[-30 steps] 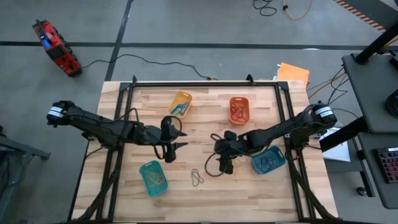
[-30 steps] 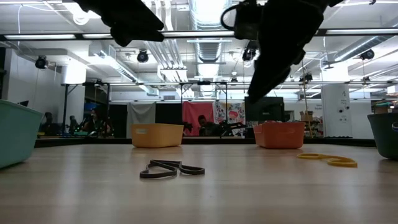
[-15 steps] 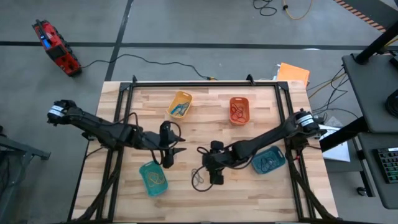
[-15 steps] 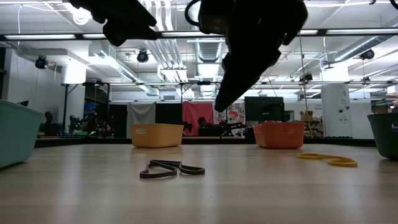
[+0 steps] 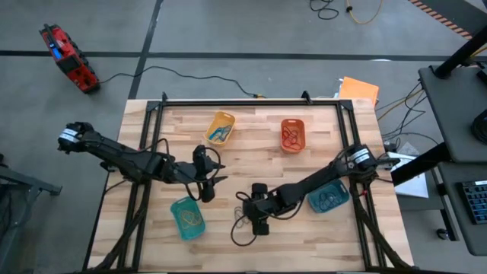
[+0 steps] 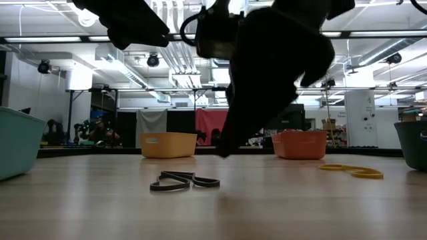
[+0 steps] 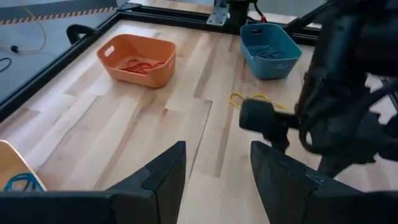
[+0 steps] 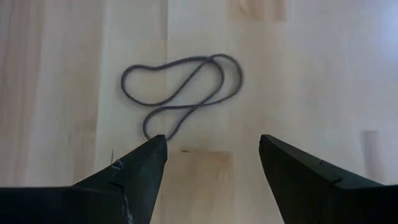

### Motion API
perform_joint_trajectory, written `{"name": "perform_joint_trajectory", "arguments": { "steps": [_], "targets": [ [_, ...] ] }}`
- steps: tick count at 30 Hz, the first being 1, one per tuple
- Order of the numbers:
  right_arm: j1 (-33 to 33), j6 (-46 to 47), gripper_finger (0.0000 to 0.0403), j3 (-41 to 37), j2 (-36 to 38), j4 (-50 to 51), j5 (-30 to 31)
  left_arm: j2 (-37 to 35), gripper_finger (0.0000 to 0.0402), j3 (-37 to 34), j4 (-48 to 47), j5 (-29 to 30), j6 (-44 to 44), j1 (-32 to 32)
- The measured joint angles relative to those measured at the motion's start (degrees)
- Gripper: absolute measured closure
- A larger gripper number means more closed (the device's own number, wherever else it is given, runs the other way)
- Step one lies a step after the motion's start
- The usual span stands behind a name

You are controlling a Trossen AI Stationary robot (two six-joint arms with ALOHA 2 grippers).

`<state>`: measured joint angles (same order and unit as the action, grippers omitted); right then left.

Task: Sort rubber bands into baskets
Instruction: Put the violet rubber band into the blue bin

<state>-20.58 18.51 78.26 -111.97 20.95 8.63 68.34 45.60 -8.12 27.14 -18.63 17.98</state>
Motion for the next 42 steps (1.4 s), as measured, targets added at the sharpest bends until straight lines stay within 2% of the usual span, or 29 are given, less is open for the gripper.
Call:
{"name": "perform_joint_trajectory", "arguments": {
  "steps": [10, 22, 28, 36, 42],
  "targets": [
    [0.35, -5.77, 0.0165, 0.0, -4.64, -10.39, 1.05, -0.02, 0.0237, 0.0, -0.11, 0.98, 0.31, 0.0],
    [0.63, -9.17, 0.0197, 0.13, -8.55, -16.38, 1.85, -0.02, 0.0237, -0.02, -0.61, 1.03, 0.33, -0.04],
    [0.68, -9.14, 0.0254, 0.17, -8.91, -16.25, 1.89, -0.02, 0.0237, -0.12, -0.96, 1.01, 0.33, -0.07],
    [0.76, -11.36, 0.0378, 0.14, -9.02, -16.13, 2.71, -0.02, 0.0237, -0.33, -0.98, 1.01, 0.31, -0.07],
    [0.74, -13.56, 0.039, -0.02, -7.88, -15.65, 3.6, -0.02, 0.0237, -0.33, -0.98, 1.01, 0.31, -0.07]
  ]
}}
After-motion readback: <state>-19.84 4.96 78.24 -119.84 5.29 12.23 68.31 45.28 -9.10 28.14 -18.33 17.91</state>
